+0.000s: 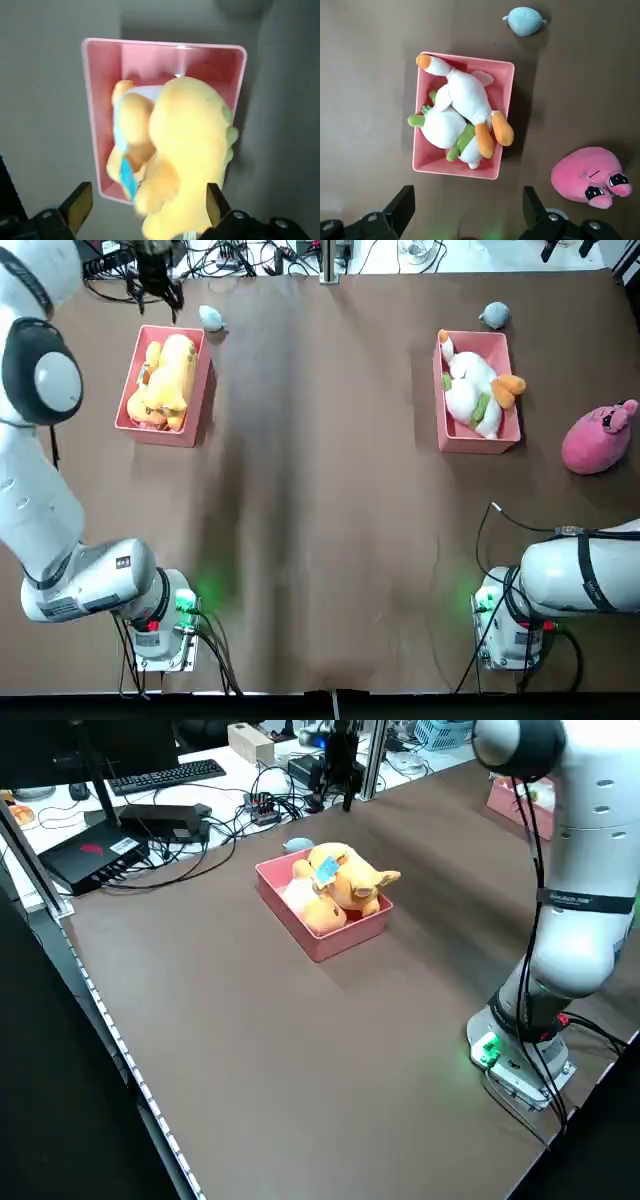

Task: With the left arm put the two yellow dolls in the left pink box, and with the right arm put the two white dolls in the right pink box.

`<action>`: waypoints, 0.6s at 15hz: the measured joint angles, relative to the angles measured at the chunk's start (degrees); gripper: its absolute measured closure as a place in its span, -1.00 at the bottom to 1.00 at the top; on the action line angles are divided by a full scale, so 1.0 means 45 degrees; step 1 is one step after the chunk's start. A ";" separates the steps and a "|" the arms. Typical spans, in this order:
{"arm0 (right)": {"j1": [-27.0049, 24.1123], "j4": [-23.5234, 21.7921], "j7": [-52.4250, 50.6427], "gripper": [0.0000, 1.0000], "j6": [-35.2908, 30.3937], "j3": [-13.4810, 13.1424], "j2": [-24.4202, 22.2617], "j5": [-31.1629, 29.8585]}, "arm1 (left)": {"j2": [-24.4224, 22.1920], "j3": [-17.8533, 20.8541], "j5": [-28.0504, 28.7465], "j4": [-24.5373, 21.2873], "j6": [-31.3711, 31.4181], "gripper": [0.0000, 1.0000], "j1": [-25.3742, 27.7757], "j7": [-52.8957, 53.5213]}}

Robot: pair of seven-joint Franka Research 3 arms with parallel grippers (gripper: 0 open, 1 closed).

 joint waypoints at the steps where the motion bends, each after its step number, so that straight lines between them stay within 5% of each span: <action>1: 0.0000 0.0000 0.0000 -0.90 0.0000 0.0000 0.0000 0.0000 | -0.0415 -0.0001 -0.0122 -0.0003 -0.0163 -1.00 0.0091 0.0035; 9: 0.0000 0.0000 0.0001 -0.91 0.0004 0.0049 0.0000 0.0000 | -0.2192 -0.0097 -0.1929 -0.0029 -0.1398 -1.00 0.0717 0.0101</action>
